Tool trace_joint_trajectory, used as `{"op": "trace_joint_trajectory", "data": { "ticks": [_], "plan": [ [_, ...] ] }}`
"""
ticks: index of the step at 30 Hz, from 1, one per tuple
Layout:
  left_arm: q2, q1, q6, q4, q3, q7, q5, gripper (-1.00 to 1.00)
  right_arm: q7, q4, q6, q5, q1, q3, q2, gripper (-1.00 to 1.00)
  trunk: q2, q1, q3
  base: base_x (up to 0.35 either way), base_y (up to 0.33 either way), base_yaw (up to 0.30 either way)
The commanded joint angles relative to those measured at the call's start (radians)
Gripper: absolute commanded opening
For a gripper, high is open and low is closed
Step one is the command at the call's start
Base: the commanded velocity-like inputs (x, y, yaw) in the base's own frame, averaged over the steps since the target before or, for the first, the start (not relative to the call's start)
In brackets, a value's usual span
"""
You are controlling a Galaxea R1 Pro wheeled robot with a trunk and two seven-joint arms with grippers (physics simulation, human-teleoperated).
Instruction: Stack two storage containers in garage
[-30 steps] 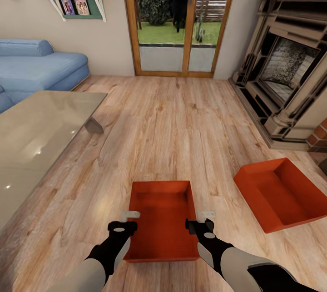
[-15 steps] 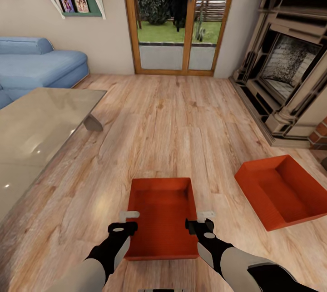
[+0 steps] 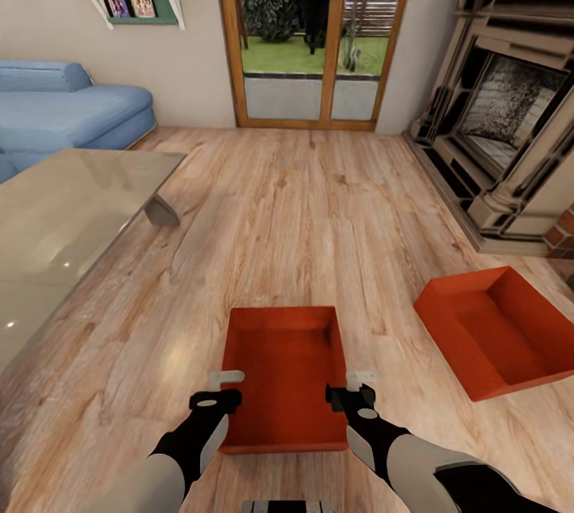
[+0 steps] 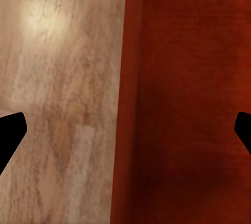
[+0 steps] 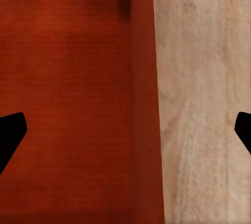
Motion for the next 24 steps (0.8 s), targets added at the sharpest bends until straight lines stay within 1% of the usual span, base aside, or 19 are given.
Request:
{"op": "trace_joint_trajectory", "data": {
  "ticks": [1,3,24],
  "plan": [
    [0.000,0.000,0.006,-0.002,0.000,0.003,-0.001,1.00,-0.005,0.001,-0.002,0.000,-0.001,0.007,0.000,1.00,-0.008,0.004,-0.004,0.000,0.000,0.000],
    [0.000,0.000,0.006,-0.002,0.000,0.004,-0.001,1.00,-0.005,0.001,-0.002,0.000,-0.001,0.007,0.000,1.00,-0.022,0.011,-0.010,0.000,0.000,0.000],
    [0.000,0.000,0.004,-0.003,0.002,0.004,-0.001,1.00,-0.004,0.001,-0.002,0.000,-0.001,0.008,0.000,1.00,-0.022,0.011,-0.010,0.000,0.000,0.000]
  ]
}}
